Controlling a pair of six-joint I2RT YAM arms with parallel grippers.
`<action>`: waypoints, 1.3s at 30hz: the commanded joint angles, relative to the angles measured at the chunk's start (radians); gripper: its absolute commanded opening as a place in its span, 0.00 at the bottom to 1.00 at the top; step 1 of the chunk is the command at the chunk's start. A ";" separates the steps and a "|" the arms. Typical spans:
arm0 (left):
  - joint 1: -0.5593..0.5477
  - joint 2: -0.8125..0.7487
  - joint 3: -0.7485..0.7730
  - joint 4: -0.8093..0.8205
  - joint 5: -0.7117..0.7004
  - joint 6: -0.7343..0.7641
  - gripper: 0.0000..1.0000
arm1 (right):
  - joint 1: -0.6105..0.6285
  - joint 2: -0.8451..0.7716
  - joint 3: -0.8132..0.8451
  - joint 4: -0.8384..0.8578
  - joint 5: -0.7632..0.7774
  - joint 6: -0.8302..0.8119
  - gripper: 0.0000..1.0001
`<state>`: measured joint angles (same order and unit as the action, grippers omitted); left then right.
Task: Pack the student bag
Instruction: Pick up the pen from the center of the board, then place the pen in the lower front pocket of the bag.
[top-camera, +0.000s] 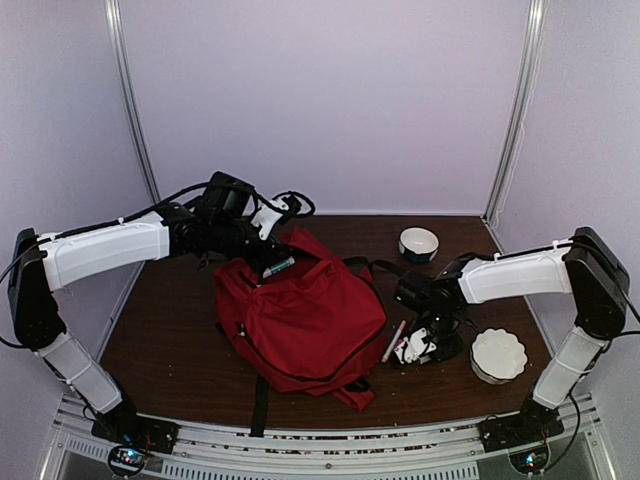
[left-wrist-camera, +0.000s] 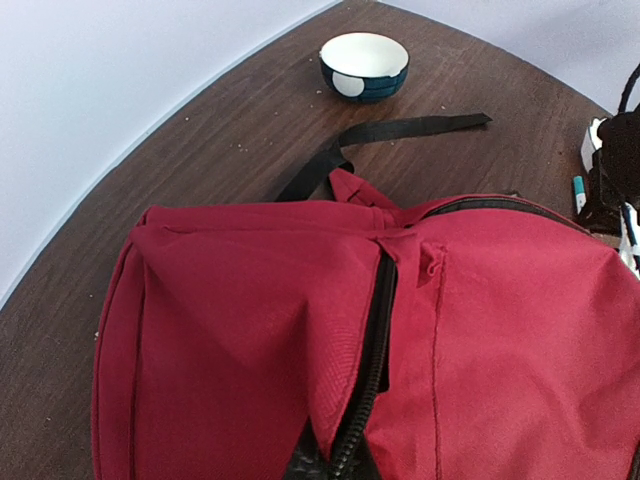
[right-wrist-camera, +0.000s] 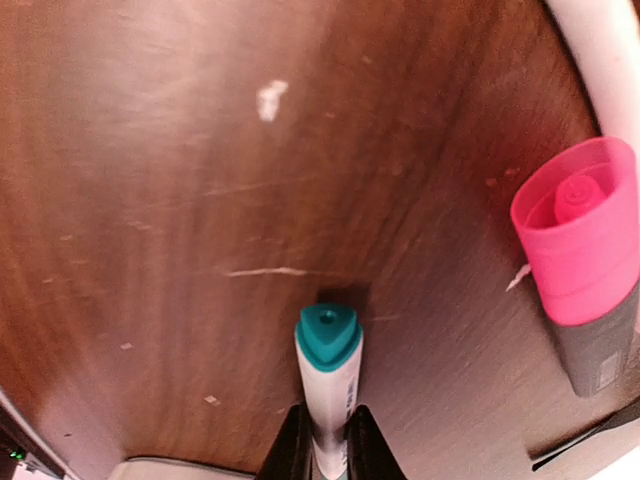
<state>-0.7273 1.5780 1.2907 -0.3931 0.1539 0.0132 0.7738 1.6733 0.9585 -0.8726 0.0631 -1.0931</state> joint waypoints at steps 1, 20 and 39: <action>-0.001 -0.014 0.044 0.050 0.036 0.007 0.00 | 0.007 -0.089 0.027 -0.069 -0.092 0.049 0.08; -0.001 -0.006 0.049 0.047 0.054 0.001 0.00 | 0.206 -0.006 0.684 -0.146 -0.142 0.089 0.08; -0.001 -0.009 0.078 0.002 0.114 -0.004 0.00 | 0.320 0.229 0.824 0.280 -0.008 -0.070 0.08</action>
<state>-0.7250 1.5887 1.3193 -0.4320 0.1967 0.0128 1.0901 1.8915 1.7863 -0.6952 0.0265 -1.1126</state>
